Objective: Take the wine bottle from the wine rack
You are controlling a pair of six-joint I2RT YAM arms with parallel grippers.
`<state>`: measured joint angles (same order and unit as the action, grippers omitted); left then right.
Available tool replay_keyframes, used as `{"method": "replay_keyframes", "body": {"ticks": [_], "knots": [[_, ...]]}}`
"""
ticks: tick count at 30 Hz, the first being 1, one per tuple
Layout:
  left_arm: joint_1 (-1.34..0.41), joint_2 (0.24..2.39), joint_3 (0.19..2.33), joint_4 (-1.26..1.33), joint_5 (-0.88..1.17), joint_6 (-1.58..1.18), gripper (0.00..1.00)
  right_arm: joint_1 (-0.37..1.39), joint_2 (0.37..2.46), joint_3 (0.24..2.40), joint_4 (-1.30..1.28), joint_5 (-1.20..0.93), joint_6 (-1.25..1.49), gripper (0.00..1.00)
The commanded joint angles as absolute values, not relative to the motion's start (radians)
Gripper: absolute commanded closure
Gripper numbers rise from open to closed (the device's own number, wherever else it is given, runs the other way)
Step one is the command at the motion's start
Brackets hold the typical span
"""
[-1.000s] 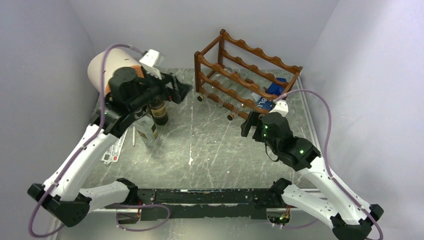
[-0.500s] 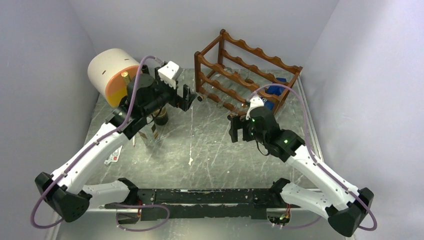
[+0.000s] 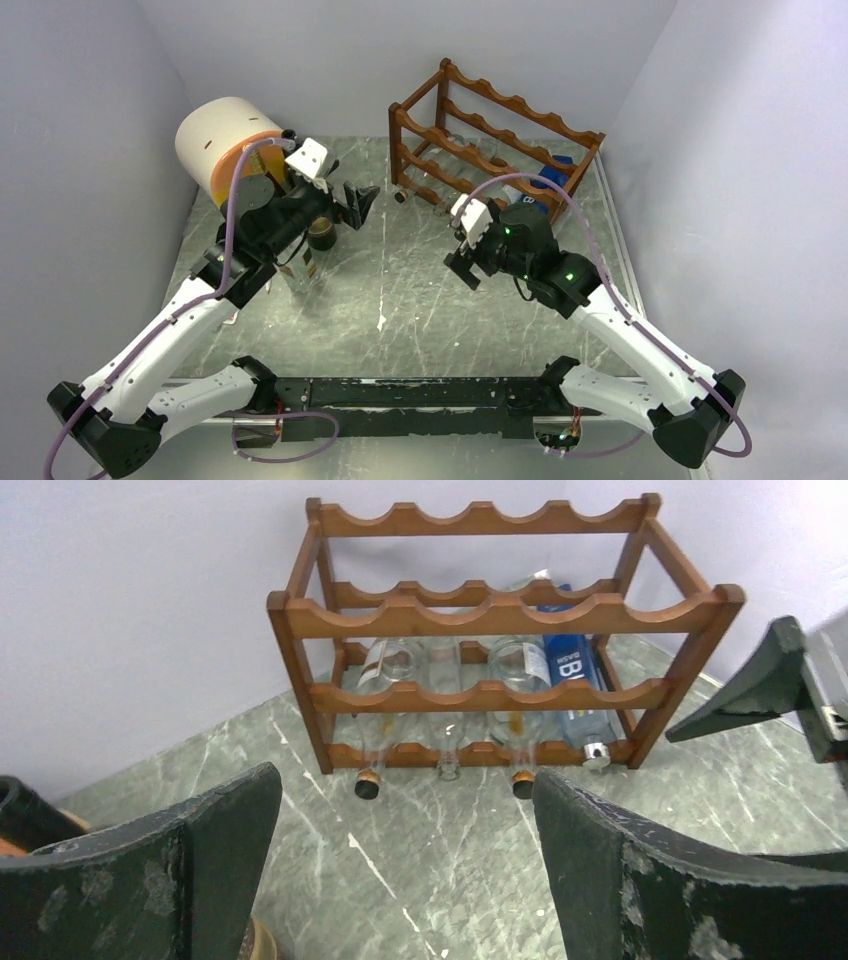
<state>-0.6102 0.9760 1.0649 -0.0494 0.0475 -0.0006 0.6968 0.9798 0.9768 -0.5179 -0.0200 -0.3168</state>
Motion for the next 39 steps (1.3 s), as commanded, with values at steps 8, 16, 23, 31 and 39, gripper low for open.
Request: {"method": "replay_keyframes", "body": {"ticks": [8,16,23,31,39], "knots": [[-0.602,0.927,1.019,-0.005,-0.124,0.008,0.03,0.699,1.041,0.781,-0.174,-0.104,-0.774,0.0],[-0.593,0.889,0.996,0.012,-0.227,0.012,0.04,0.665,1.226,0.728,0.055,-0.132,-1.195,0.0],[-0.585,0.898,1.006,-0.001,-0.216,0.006,0.07,0.615,1.505,0.929,0.001,-0.173,-1.306,0.05],[-0.576,0.897,1.005,-0.003,-0.258,0.028,0.09,0.62,1.709,0.951,0.218,-0.02,-1.335,0.15],[-0.565,0.894,1.003,-0.003,-0.257,0.021,0.12,0.629,1.832,1.053,0.251,0.098,-1.314,0.2]]}}
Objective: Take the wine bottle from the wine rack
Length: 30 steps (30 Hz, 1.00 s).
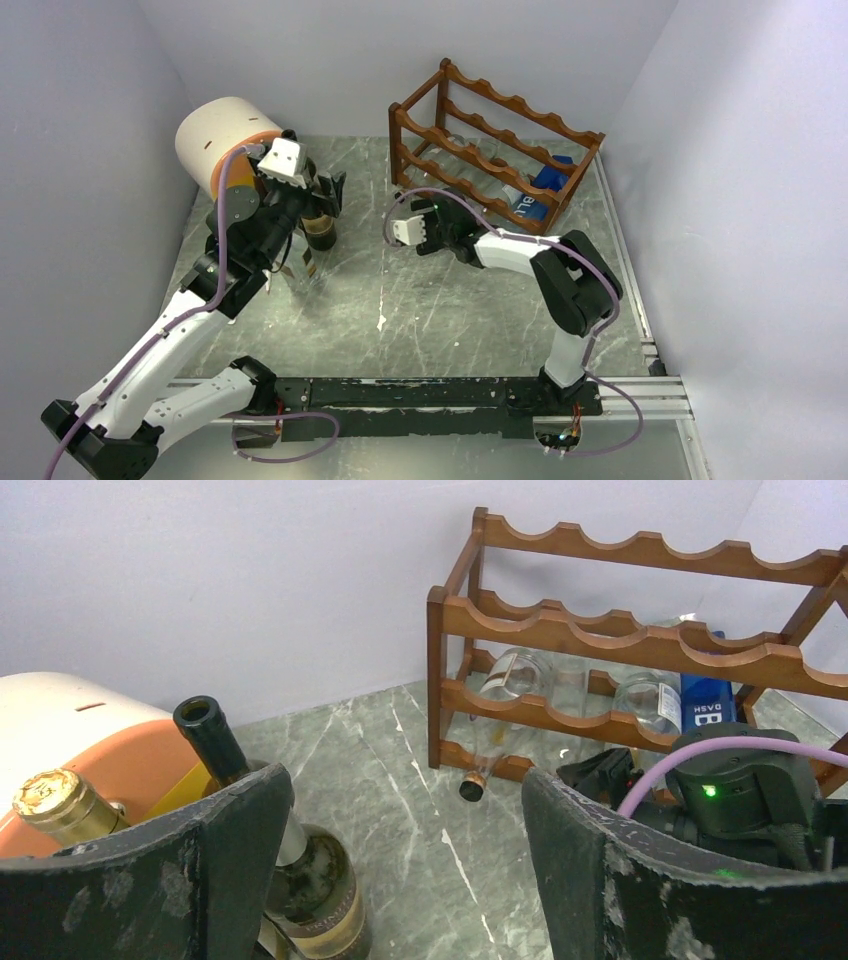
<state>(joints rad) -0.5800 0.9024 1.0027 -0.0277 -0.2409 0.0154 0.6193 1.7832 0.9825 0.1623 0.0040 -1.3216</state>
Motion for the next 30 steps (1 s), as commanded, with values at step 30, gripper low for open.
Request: {"method": "replay_keyframes", "body": {"ticks": [30], "knots": [[-0.556,0.913,0.999,-0.004,-0.253,0.012,0.13,0.665,2.157,1.121,0.627,0.381,-1.326,0.37]]}}
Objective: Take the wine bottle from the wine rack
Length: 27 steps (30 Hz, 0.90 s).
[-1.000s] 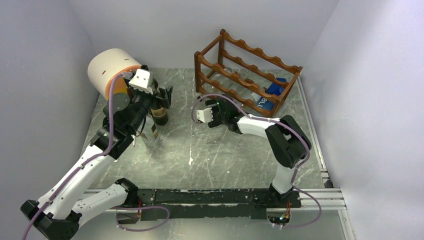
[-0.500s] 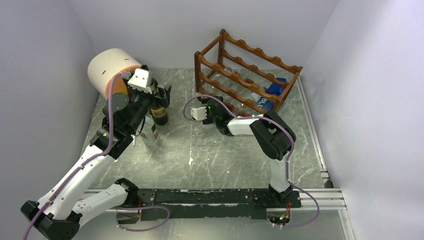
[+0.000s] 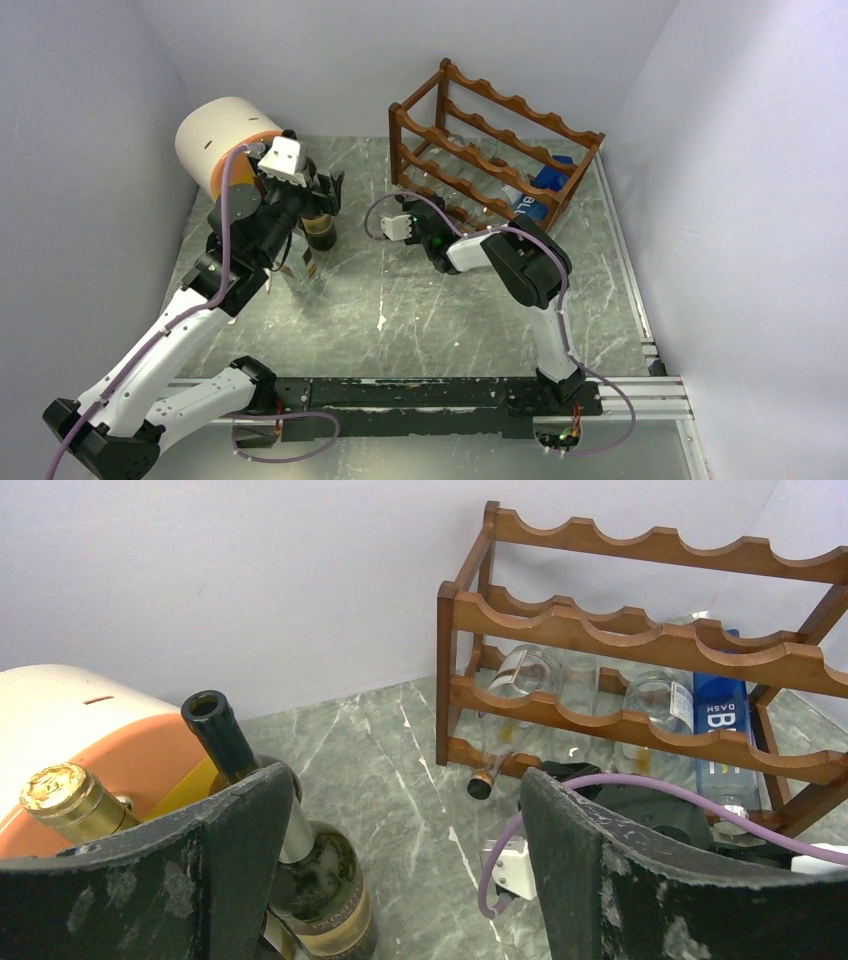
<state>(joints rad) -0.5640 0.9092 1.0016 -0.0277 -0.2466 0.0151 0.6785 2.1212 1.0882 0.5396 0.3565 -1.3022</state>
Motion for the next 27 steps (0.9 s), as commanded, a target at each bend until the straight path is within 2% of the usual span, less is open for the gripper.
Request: {"method": "replay_keyframes", "body": {"ticks": [1,4,11,19,27], "knots": [[-0.556,0.913,0.999,-0.004,-0.254,0.012,0.13,0.664,2.165,1.127,0.624,0.388,-1.331,0.39],[-0.557,0.912,0.993,0.001,-0.253,0.013,0.13,0.665,2.184,1.113,0.676,0.407,-1.368,0.41],[-0.556,0.92,0.994,-0.001,-0.243,0.009,0.13,0.664,2.191,1.099,0.718,0.425,-1.395,0.53],[-0.556,0.919,0.988,0.005,-0.247,0.009,0.13,0.681,2.186,1.075,0.761,0.431,-1.377,0.77],[-0.556,0.918,0.985,0.007,-0.247,0.011,0.14,0.733,2.19,1.014,0.926,0.475,-1.42,0.91]]}}
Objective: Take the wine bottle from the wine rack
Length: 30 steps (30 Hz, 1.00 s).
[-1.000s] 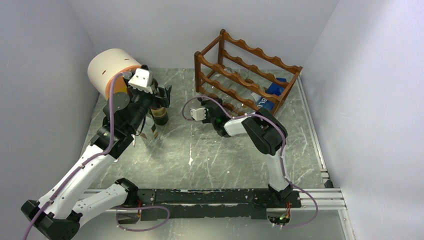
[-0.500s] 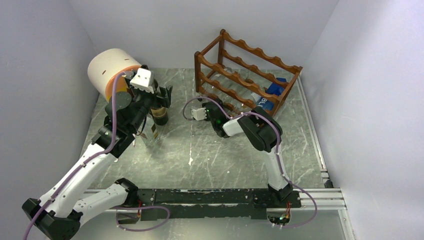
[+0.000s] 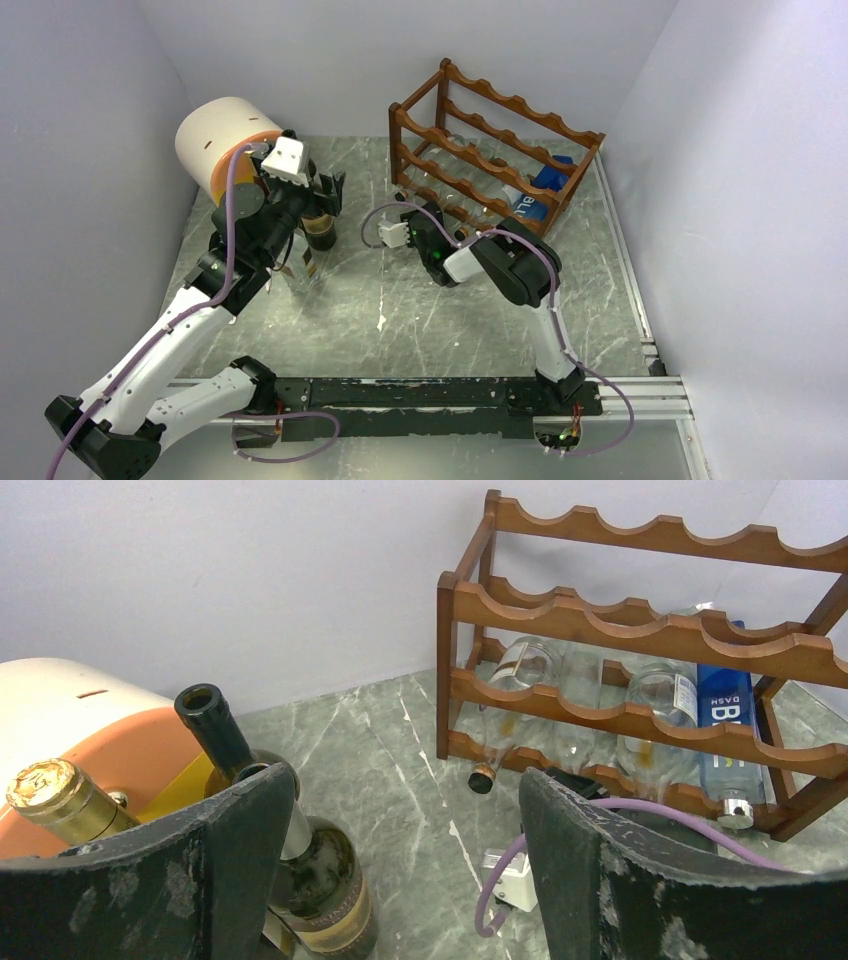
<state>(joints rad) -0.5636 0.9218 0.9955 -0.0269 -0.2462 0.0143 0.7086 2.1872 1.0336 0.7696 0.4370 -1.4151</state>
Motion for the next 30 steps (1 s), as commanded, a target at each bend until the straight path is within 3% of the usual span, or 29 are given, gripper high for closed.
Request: {"method": "replay_keyframes", "body": {"ticks": [1,7,15,30], "knots": [[-0.557,0.919,0.985,0.008,-0.248,0.011,0.14,0.741,2.189,1.01,0.936,0.483,-1.414,0.92],[-0.556,0.916,0.985,0.008,-0.247,0.011,0.14,0.807,2.166,0.974,0.948,0.527,-1.369,1.0],[-0.555,0.908,0.983,0.011,-0.254,0.014,0.14,0.918,2.103,0.916,1.005,0.619,-1.349,1.0],[-0.539,0.892,0.976,0.022,-0.282,0.021,0.14,1.066,1.818,0.856,0.742,0.646,-1.061,1.0]]}}
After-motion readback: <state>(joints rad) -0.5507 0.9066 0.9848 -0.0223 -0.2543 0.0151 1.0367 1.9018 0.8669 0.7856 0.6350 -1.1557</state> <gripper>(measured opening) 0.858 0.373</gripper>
